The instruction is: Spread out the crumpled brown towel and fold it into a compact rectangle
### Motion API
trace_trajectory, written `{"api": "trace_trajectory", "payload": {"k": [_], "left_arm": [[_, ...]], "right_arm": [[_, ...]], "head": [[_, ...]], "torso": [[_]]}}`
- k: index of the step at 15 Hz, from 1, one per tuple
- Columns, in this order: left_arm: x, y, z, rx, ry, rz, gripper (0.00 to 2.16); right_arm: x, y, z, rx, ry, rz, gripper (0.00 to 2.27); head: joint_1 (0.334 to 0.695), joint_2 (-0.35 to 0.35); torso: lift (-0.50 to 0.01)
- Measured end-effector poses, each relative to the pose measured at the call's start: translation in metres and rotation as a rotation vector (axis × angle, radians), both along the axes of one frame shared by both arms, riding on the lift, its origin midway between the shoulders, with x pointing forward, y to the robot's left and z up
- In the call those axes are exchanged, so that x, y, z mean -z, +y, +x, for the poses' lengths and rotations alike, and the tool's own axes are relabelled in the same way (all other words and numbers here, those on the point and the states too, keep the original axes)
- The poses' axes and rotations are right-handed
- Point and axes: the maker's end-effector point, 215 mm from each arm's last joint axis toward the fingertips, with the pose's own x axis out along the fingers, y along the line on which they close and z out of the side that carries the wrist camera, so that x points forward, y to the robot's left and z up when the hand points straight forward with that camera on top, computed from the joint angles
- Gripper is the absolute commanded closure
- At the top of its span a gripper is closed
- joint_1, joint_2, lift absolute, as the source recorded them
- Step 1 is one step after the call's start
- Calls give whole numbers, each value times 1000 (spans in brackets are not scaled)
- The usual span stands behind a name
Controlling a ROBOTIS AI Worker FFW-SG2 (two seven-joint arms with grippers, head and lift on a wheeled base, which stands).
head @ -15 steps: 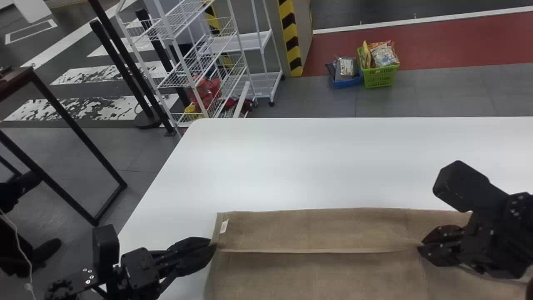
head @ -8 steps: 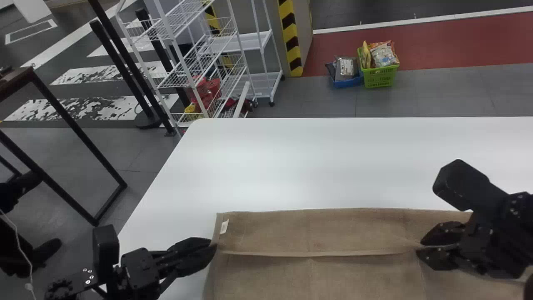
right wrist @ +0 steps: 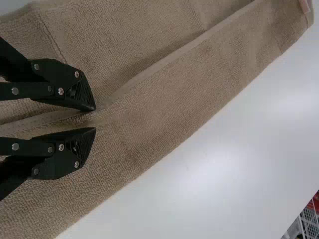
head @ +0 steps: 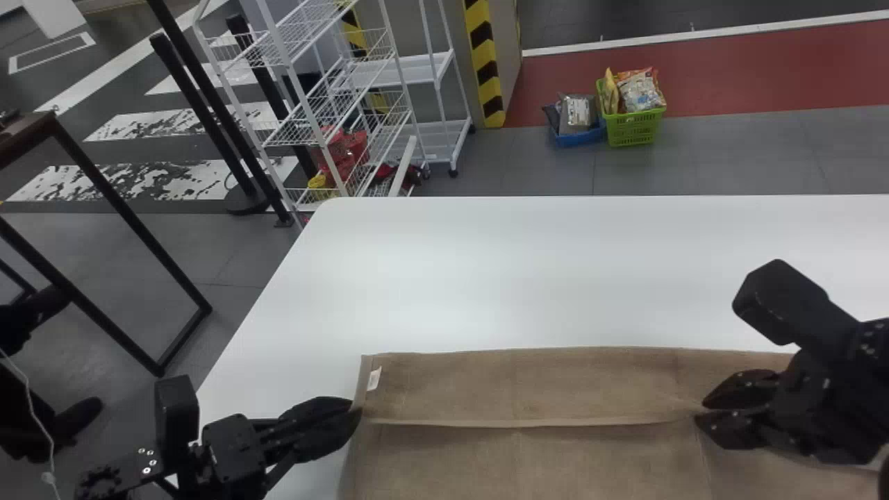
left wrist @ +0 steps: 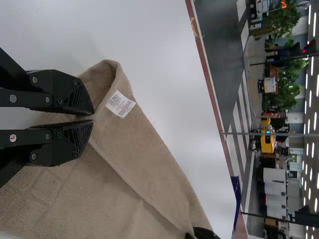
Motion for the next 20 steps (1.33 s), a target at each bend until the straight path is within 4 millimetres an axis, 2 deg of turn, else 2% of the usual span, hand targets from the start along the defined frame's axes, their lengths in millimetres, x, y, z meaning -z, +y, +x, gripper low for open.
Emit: {"api": "trace_trajectory", "payload": {"k": [5, 8, 16, 20], "left_arm": [[0, 0, 0, 1, 0, 0, 1001], [0, 0, 0, 0, -1, 1, 1001], [0, 0, 0, 4, -2, 2, 1001], [-11, 0, -7, 36, -4, 8, 1004]], "right_arm": [[-1, -1, 0, 24, 17, 32, 873], [-1, -5, 6, 47, -3, 24, 1116], [-5, -18, 19, 104, -23, 48, 1116], [-20, -12, 5, 77, 1, 100, 1116]], "head": [[695, 350], [695, 350], [695, 350], [695, 350]], "torso": [[-127], [-127], [-127], [-127]]}}
